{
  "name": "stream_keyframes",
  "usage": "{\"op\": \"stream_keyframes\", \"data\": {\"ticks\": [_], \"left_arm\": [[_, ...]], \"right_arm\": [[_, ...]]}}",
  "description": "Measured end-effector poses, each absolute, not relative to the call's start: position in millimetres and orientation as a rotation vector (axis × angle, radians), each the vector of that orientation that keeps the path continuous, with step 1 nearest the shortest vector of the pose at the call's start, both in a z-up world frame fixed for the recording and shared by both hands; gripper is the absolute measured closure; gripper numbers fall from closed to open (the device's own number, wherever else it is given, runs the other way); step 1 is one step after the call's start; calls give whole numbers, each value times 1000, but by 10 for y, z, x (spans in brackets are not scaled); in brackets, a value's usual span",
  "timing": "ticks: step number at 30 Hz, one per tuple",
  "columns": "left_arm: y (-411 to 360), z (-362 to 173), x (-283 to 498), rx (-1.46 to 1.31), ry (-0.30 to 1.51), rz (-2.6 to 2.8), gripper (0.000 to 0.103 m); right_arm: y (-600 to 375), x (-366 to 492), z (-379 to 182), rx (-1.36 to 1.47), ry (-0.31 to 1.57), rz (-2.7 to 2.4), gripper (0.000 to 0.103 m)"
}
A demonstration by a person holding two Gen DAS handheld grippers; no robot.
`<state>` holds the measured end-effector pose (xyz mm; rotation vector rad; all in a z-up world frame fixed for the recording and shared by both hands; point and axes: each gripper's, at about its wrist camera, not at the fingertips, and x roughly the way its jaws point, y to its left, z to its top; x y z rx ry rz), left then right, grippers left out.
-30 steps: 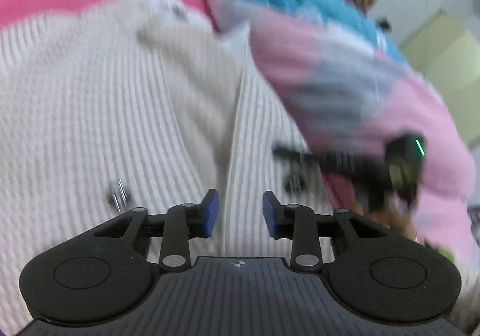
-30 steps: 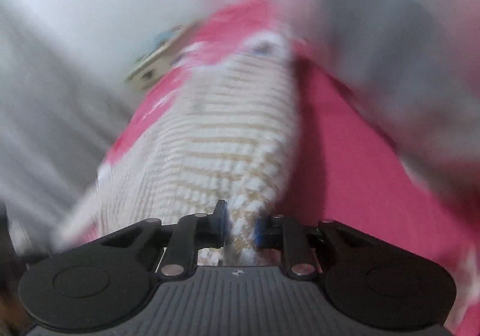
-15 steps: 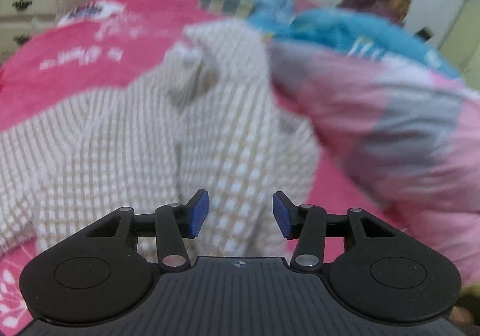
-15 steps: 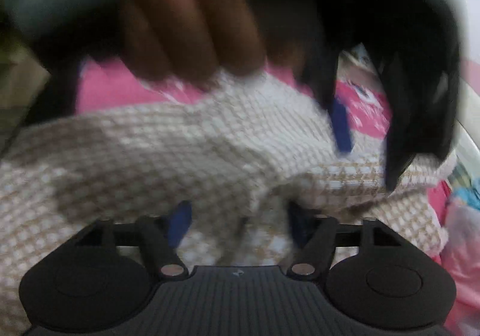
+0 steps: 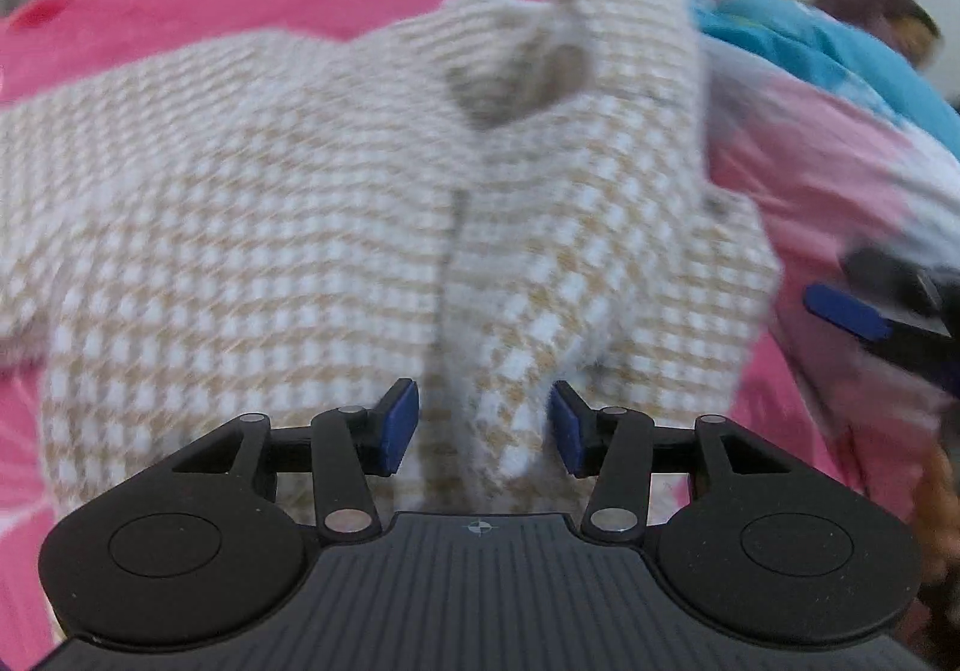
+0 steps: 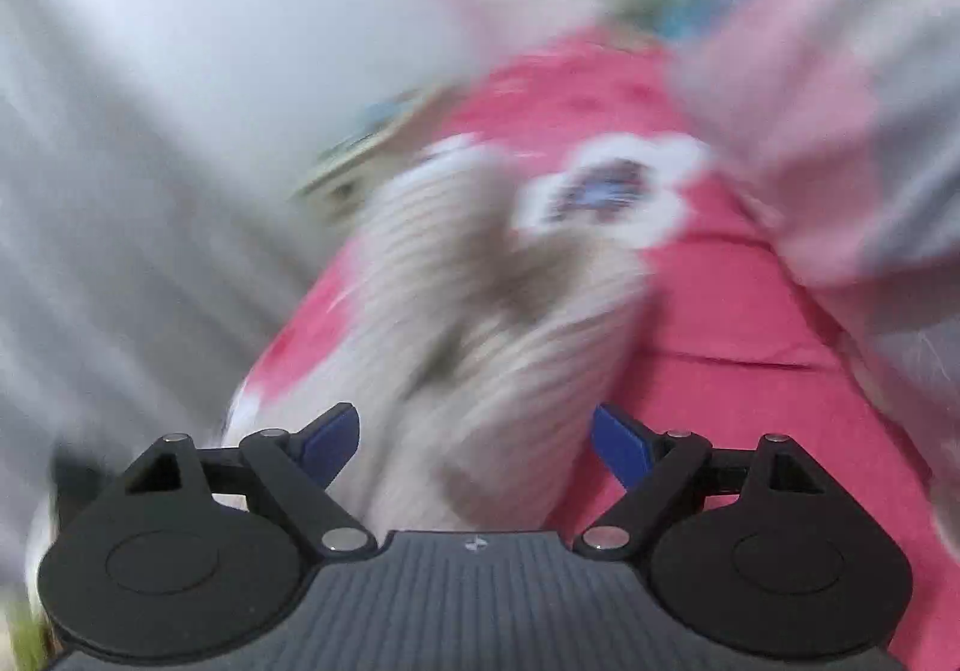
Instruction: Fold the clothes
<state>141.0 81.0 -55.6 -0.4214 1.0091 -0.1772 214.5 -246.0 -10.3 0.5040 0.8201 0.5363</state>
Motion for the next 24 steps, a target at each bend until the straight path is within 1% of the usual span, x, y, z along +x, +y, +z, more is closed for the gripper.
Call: {"op": "stream_keyframes", "data": {"ticks": [3, 5, 6, 7, 8, 9, 10, 12, 14, 19, 24], "left_arm": [[912, -658, 1376, -502, 1025, -136, 61], [933, -684, 1359, -509, 1026, -121, 64], [942, -695, 1346, -513, 1026, -113, 64], [946, -700, 1334, -517, 1026, -109, 65], [952, -704, 1316, -518, 1022, -106, 65], [952, -704, 1297, -514, 1017, -105, 65], [951, -703, 1277, -510, 1013, -104, 65], [952, -707, 1241, -502, 1005, -104, 65], [937, -699, 1223, -485, 1000, -105, 65], [822, -625, 1269, -480, 987, -132, 65], [533, -532, 1385, -456, 954, -202, 63]], "right_arm": [[-2458, 2616, -377, 589, 852, 444, 18], [-2395, 2920, -647, 680, 927, 384, 18], [-2352, 3045, -824, 726, 981, 365, 24], [-2339, 3127, -956, 768, 1015, 344, 40], [-2365, 3150, -1029, 804, 1023, 320, 48], [-2393, 3156, -1054, 823, 1020, 311, 79], [-2430, 3116, -990, 817, 994, 327, 93], [-2498, 2935, -726, 769, 889, 381, 94], [-2510, 2652, -320, 638, 764, 403, 95], [-2678, 1886, 645, 411, 465, 393, 95], [-2866, 1246, 1200, 248, 204, 299, 96]]}}
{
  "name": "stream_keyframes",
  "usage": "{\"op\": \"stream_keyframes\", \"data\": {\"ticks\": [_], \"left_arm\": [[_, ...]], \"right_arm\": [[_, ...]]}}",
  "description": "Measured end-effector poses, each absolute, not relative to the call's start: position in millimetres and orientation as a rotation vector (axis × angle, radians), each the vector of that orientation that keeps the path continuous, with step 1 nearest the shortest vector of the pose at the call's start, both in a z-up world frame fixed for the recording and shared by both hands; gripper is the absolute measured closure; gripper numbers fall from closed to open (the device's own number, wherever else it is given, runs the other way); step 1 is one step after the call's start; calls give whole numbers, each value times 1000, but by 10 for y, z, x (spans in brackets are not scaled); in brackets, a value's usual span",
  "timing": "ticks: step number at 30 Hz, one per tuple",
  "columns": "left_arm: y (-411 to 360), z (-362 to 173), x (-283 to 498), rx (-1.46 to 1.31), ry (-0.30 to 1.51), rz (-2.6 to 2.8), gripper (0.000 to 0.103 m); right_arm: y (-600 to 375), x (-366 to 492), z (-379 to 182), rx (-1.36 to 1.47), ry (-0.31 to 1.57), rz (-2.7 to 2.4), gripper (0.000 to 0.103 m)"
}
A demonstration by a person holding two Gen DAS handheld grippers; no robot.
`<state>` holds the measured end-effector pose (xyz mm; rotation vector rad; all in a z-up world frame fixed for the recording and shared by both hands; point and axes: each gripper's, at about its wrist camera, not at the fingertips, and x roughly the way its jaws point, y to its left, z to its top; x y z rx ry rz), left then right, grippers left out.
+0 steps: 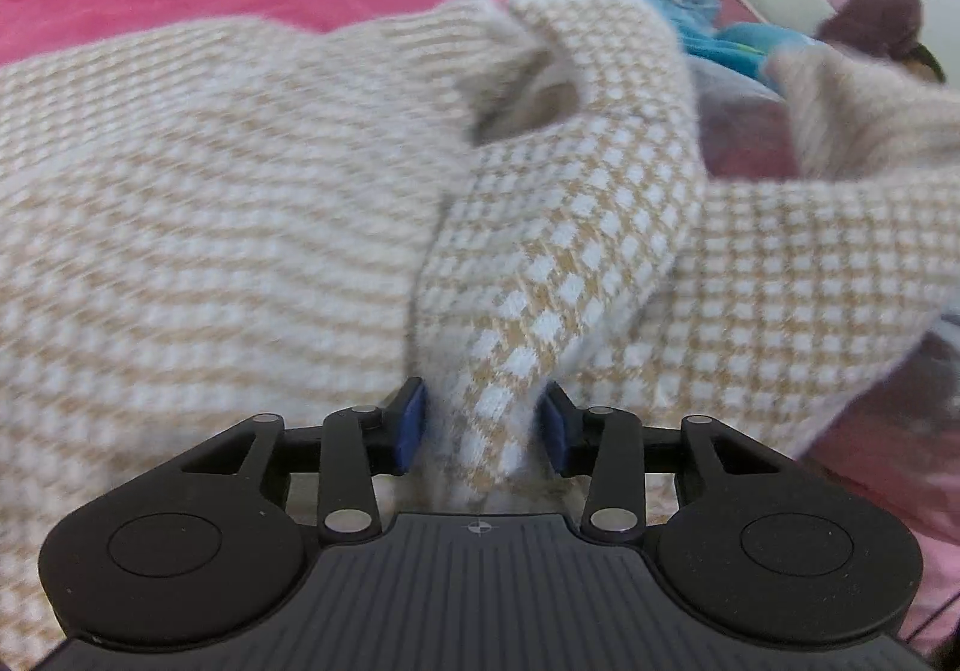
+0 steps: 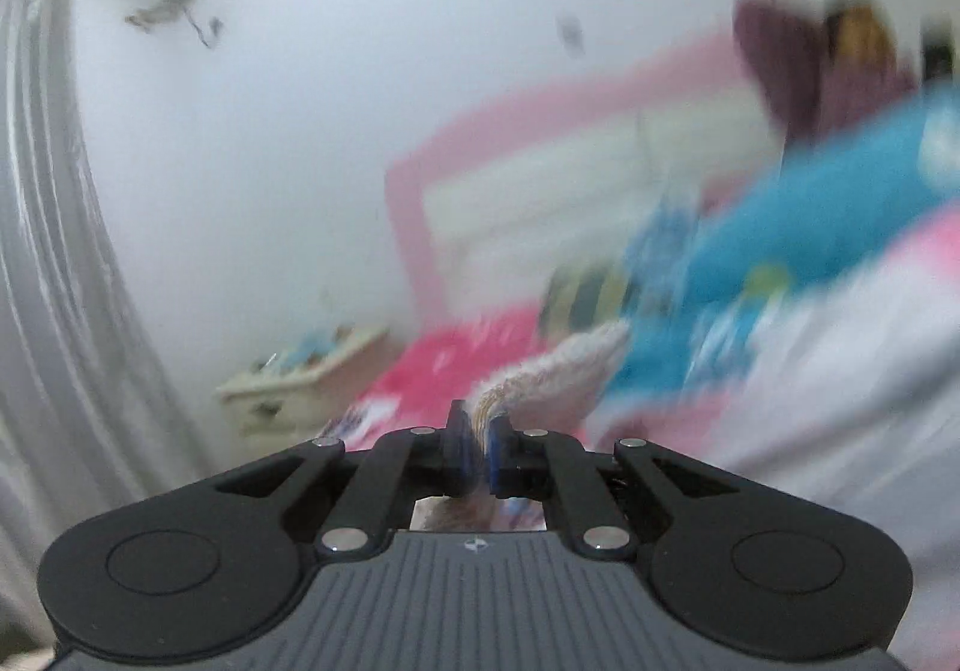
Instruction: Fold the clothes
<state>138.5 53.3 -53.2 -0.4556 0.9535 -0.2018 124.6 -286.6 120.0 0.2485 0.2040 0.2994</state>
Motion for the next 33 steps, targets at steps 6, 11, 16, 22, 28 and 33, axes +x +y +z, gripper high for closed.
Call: {"op": "stream_keyframes", "data": {"ticks": [6, 11, 16, 22, 28, 33], "left_arm": [[23, -476, 1551, -372, 873, -305, 58], [-387, -635, 1659, -280, 894, -322, 54], [-565, -703, 1710, -205, 866, -297, 45], [-267, -528, 1718, -320, 857, -284, 45], [117, -158, 1483, -363, 797, -276, 45], [311, -59, 1103, -292, 858, -327, 45]], "right_arm": [[-2883, 607, 1555, 10, -52, 145, 96], [-2686, 242, 1557, -342, -310, -120, 100], [-2888, 465, 1499, -291, -115, -129, 86], [-3241, 379, 1480, -12, 71, 49, 54], [-3508, 235, 1204, 189, 347, 226, 54], [-3530, 121, 769, 279, 665, 344, 49]]}}
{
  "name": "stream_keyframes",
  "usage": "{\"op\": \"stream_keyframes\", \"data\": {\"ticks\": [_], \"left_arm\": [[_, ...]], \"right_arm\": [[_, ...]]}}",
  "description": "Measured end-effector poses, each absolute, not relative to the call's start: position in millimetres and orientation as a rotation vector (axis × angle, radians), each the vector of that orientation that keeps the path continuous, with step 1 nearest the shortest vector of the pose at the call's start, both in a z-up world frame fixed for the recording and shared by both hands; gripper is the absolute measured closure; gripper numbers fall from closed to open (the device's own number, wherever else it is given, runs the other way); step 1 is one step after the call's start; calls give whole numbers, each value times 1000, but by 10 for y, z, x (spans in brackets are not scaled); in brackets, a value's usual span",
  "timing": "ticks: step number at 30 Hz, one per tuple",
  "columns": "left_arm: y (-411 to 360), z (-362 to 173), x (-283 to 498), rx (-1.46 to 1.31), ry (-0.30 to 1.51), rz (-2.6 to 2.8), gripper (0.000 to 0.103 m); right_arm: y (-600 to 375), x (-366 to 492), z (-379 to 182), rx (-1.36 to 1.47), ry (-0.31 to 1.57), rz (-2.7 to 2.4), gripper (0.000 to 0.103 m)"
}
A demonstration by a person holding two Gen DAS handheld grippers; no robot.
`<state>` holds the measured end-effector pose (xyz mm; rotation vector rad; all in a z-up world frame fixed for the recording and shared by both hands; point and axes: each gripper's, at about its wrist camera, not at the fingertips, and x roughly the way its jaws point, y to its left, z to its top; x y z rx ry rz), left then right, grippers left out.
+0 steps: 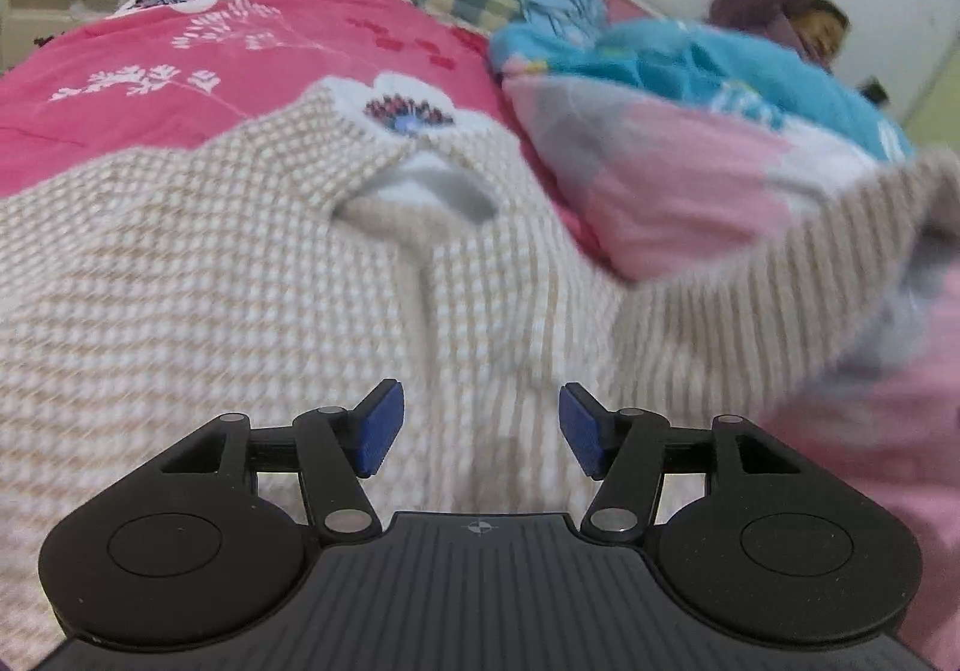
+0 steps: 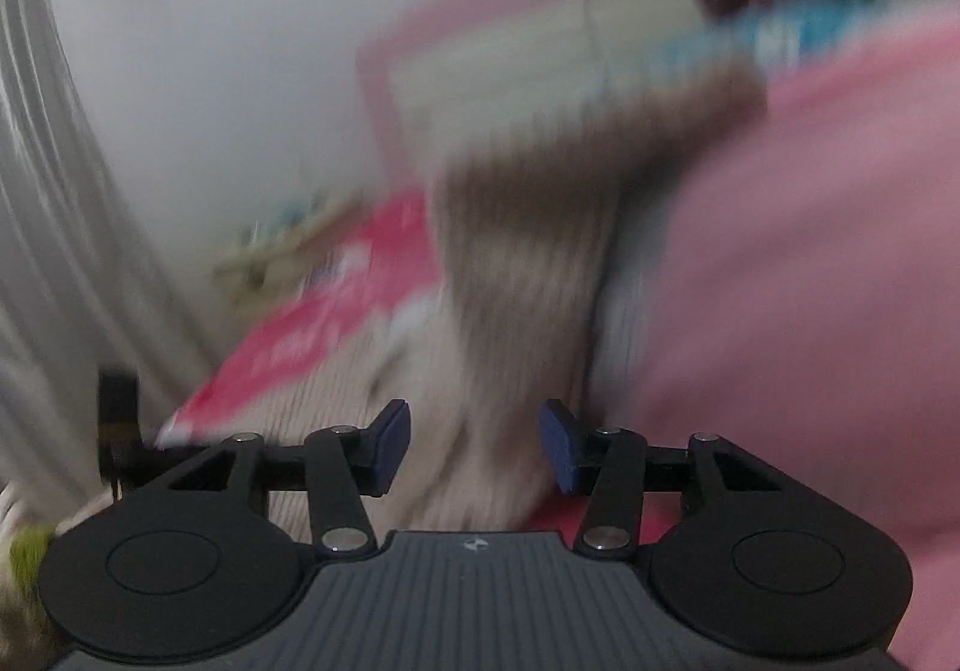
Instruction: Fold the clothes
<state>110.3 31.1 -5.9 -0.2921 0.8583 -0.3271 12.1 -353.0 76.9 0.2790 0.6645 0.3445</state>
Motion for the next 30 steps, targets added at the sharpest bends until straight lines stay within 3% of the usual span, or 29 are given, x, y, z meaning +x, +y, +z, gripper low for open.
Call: {"op": "stream_keyframes", "data": {"ticks": [6, 14, 15, 16, 17, 18, 24, 27, 30], "left_arm": [[340, -191, 840, -257, 1008, -431, 45], [204, -480, 243, -175, 1187, -570, 45], [176, -495, 190, -157, 1188, -575, 45], [145, -515, 145, -137, 1189, -580, 45], [111, -541, 108, -113, 1192, -581, 46], [82, -567, 81, -91, 1195, -574, 46], [-60, -619, -42, 8, 1178, -577, 46], [-132, -644, -83, 52, 1167, -594, 45], [-176, -638, -73, 83, 1155, -608, 45]], "right_arm": [[-3382, -193, 417, 189, 900, 379, 36], [-3256, 93, -386, 355, 1083, 414, 36], [-3224, 153, -499, 384, 1113, 437, 40], [-3188, 194, -600, 410, 1143, 455, 53], [-3161, 223, -658, 416, 1161, 459, 68], [-3148, 222, -659, 404, 1160, 445, 94], [-3208, -28, -210, 234, 1004, 316, 95], [-3160, -93, -326, 91, 1006, 238, 94], [-3106, -122, -481, 23, 1007, 198, 78]]}}
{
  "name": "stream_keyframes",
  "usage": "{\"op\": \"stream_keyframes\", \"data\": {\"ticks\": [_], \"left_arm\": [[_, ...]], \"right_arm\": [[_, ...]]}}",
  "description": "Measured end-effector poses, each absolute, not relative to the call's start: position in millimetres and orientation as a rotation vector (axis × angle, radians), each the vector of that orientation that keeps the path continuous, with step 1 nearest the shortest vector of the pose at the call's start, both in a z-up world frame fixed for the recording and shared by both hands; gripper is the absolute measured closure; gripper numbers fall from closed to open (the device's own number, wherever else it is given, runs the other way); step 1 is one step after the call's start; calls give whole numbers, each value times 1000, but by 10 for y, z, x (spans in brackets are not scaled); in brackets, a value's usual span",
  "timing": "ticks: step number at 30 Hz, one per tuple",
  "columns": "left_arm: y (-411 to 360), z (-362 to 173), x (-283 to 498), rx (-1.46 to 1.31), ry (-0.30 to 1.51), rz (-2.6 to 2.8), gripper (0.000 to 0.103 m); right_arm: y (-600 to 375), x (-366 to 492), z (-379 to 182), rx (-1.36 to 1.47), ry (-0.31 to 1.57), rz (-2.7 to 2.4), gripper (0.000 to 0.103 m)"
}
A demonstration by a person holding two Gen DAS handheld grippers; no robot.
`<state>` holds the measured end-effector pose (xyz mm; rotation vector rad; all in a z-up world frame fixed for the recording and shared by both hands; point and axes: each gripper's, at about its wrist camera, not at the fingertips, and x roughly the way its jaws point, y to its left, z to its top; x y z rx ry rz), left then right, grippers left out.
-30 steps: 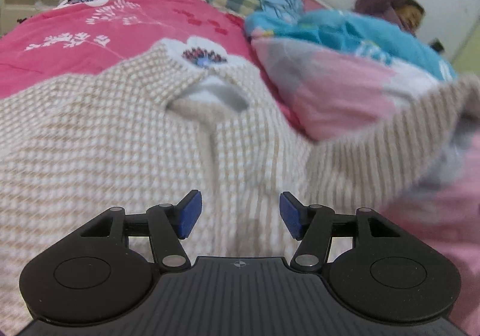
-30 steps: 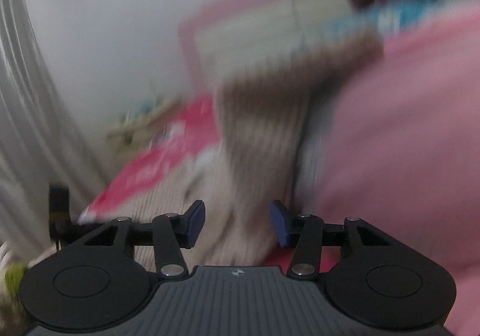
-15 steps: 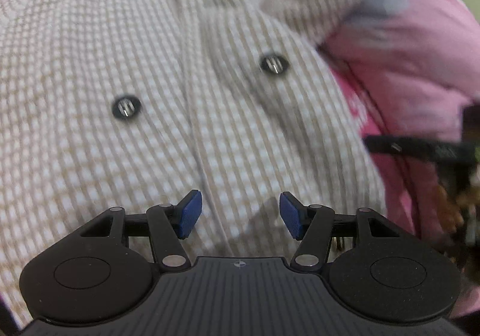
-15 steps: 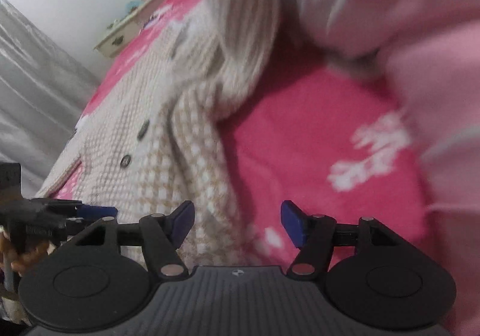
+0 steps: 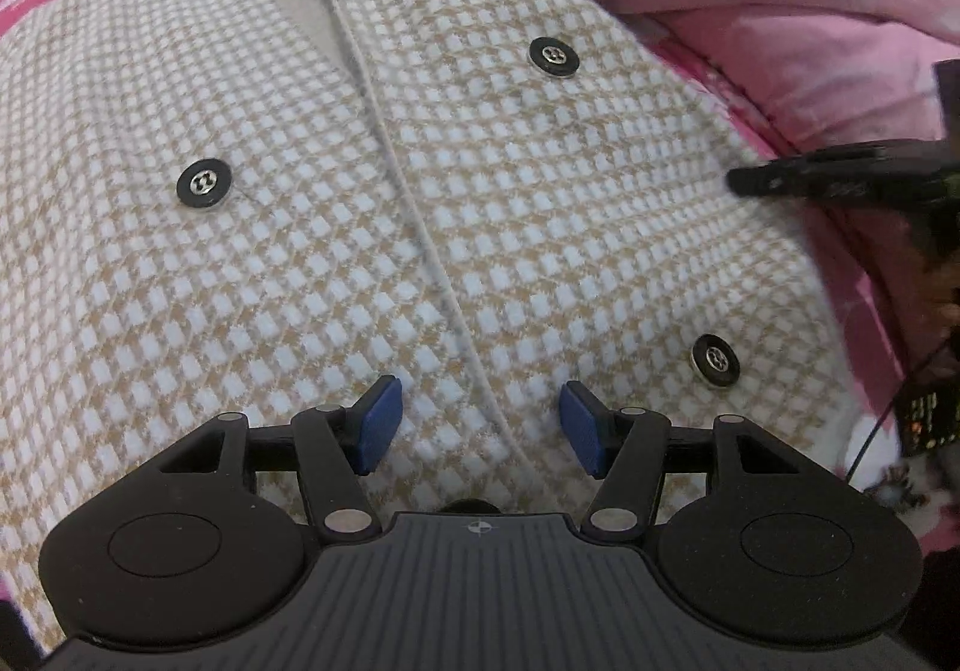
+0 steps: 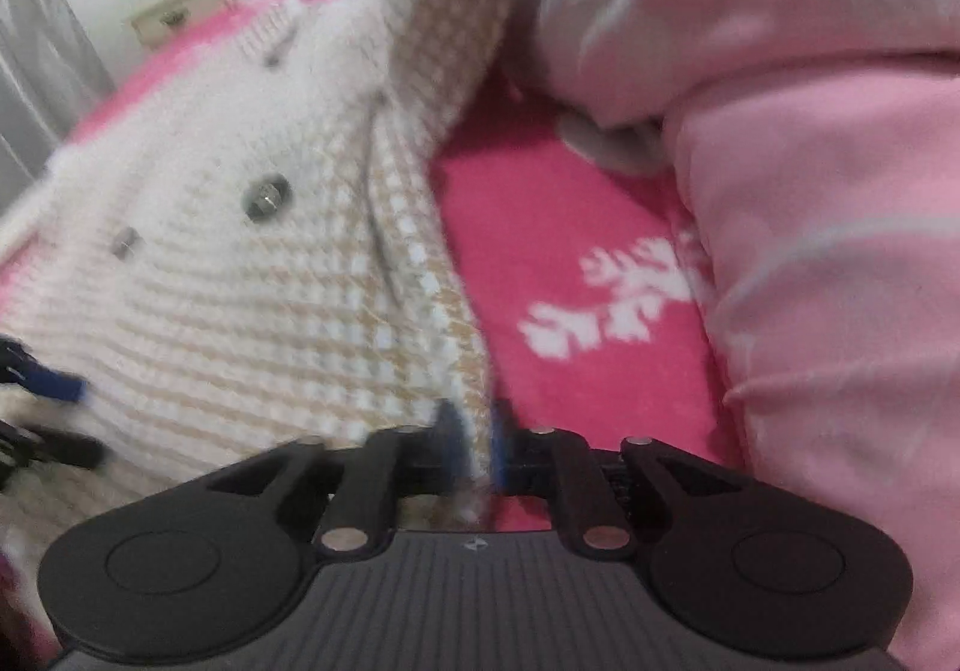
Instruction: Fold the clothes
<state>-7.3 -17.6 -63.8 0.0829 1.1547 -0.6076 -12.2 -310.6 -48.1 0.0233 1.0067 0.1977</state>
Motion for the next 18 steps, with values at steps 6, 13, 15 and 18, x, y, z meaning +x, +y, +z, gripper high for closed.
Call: {"op": "stream_keyframes", "data": {"ticks": [6, 13, 15, 18], "left_arm": [[-47, -585, -56, 22, 1207, -621, 45], [-46, -625, 1, -55, 1245, -621, 48], [-98, -648, 16, -56, 1239, -618, 52], [-103, -657, 9, -57, 1227, -606, 54]], "right_arm": [[-3046, -504, 75, -47, 803, 321, 61], [-2335, -1309, 90, -429, 800, 893, 44], [-2172, -1421, -84, -515, 834, 938, 47], [-2071, -1483, -329, -630, 884, 926, 64]]}}
